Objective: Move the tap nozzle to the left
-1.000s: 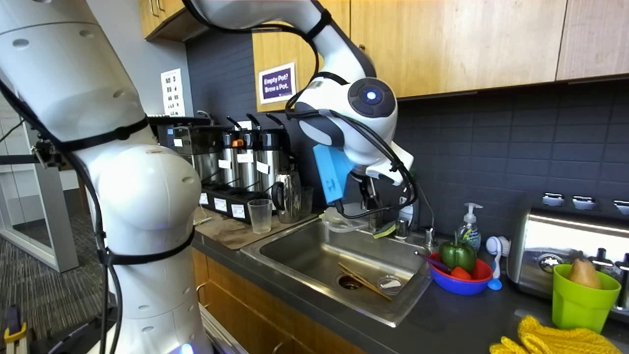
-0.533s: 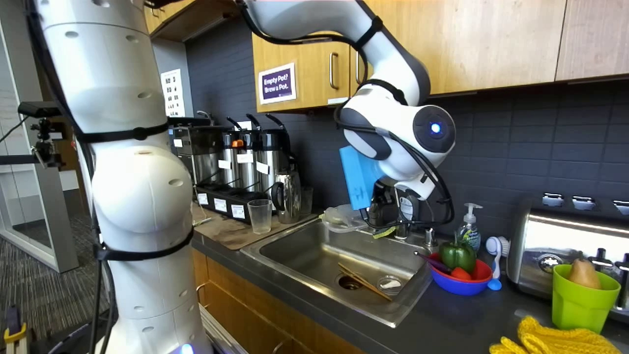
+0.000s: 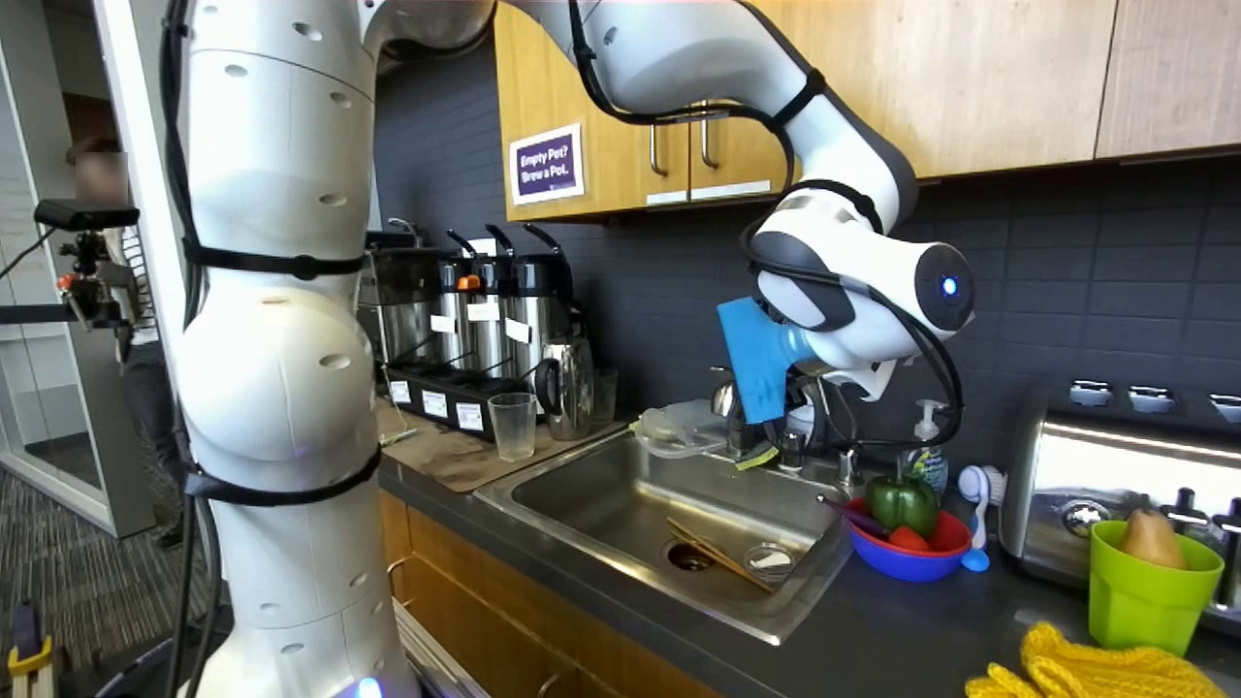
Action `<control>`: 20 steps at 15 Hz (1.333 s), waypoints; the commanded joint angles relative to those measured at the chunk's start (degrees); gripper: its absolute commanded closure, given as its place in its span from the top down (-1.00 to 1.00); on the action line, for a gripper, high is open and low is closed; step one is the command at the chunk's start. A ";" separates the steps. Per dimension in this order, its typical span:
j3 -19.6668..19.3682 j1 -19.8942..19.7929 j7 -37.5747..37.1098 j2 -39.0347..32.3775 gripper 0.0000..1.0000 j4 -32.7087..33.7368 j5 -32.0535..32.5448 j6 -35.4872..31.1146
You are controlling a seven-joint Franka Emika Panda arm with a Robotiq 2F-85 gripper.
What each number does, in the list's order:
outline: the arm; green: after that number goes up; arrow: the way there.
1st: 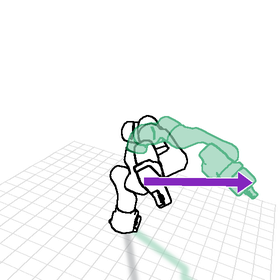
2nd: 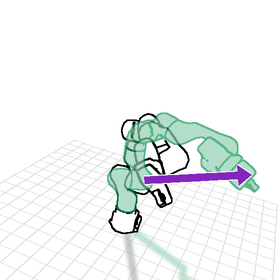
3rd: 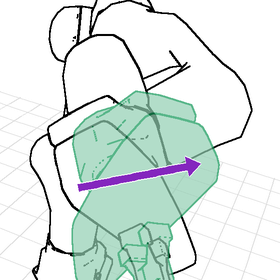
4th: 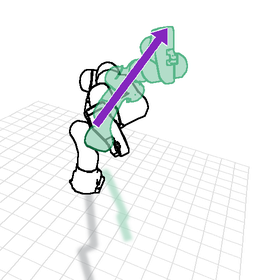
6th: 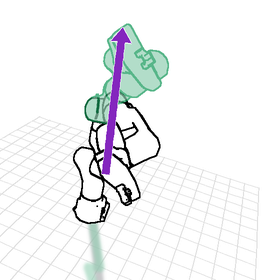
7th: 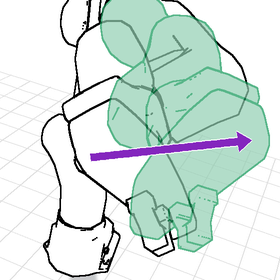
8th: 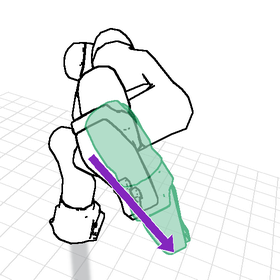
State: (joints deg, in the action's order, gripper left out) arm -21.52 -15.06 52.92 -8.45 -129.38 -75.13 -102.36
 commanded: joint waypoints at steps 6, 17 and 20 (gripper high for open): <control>3.38 -1.64 1.41 -7.08 1.00 7.79 3.79 4.06; 5.44 -1.30 1.70 -10.90 1.00 8.98 5.73 5.17; 5.91 -1.25 1.86 -11.56 1.00 8.68 6.42 4.98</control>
State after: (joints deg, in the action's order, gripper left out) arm -16.51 -15.39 54.19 -18.94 -121.51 -70.27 -98.46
